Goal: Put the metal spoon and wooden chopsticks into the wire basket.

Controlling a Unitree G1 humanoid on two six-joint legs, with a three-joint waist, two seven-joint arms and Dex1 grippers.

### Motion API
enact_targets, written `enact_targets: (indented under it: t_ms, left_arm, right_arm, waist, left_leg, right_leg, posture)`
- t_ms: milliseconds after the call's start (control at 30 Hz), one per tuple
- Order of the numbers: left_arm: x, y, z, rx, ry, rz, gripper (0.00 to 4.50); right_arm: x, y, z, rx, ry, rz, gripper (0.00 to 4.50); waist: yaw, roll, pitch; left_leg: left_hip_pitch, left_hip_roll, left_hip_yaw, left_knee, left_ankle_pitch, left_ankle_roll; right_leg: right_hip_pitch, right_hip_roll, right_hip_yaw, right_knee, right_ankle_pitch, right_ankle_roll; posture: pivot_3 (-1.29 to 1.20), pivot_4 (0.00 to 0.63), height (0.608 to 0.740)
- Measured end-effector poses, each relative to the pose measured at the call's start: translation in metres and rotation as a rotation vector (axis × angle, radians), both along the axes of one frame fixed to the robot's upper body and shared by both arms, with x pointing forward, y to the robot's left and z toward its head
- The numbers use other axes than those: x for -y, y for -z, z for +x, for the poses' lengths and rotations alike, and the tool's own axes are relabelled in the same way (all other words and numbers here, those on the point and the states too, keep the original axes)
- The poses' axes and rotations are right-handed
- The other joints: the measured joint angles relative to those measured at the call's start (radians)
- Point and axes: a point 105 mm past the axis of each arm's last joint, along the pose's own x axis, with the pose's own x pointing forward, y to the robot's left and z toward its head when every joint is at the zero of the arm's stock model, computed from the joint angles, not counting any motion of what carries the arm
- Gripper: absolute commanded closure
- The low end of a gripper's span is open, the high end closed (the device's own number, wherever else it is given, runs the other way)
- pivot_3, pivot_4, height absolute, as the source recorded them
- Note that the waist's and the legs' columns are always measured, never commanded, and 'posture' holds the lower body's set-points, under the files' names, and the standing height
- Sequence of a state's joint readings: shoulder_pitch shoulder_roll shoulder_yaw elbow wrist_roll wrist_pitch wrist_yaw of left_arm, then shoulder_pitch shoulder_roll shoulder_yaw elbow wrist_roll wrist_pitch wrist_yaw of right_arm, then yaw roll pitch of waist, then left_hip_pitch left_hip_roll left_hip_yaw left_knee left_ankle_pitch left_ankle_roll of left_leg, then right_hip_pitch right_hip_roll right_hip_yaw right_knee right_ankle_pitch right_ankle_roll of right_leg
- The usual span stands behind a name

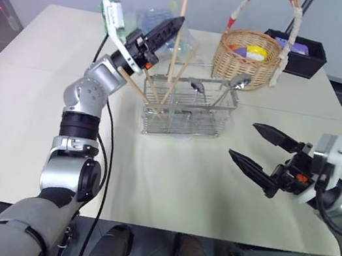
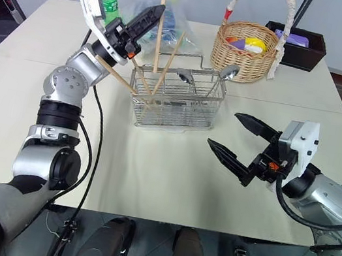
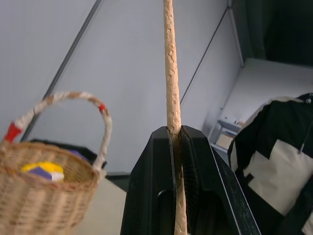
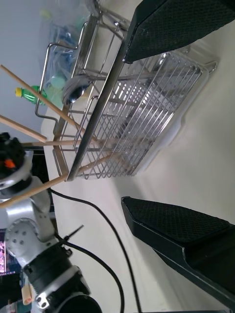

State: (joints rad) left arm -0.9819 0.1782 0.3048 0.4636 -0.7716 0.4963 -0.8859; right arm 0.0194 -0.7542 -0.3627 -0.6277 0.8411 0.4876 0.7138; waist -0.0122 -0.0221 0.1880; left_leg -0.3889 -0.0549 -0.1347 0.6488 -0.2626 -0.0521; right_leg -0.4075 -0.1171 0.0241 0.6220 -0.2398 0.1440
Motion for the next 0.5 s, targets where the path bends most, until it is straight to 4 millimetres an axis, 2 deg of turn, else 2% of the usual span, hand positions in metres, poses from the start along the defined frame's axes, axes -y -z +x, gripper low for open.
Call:
enact_targets:
  t_ms: [133, 267, 500]
  left_arm:
    - [0.003, -0.001, -0.003, 0.019, 0.003, 0.017, 4.46]
    - [0.0, 0.01, -0.002, -0.002, -0.014, 0.036, 4.46]
    - [-0.003, 0.011, -0.001, 0.028, -0.056, 0.077, 4.46]
  right_arm:
    - [0.0, -0.002, 0.003, 0.016, 0.023, 0.016, 0.0]
    - [0.001, -0.003, 0.004, 0.02, 0.031, 0.017, 0.0]
    - [0.001, -0.003, 0.004, 0.021, 0.033, 0.016, 0.0]
  waist:
    - [0.0, 0.0, 0.0]
    - [0.0, 0.0, 0.0]
    - [0.0, 0.0, 0.0]
  left_leg:
    - [0.0, 0.0, 0.0, 0.0, 0.0, 0.0]
    - [0.0, 0.0, 0.0, 0.0, 0.0, 0.0]
    - [0.0, 0.0, 0.0, 0.0, 0.0, 0.0]
  right_leg:
    - [0.0, 0.0, 0.0, 0.0, 0.0, 0.0]
    - [0.0, 0.0, 0.0, 0.0, 0.0, 0.0]
    - [0.0, 0.0, 0.0, 0.0, 0.0, 0.0]
  posture:
    - [0.0, 0.15, 0.74]
    - [0.0, 0.15, 0.74]
    - [0.0, 0.15, 0.74]
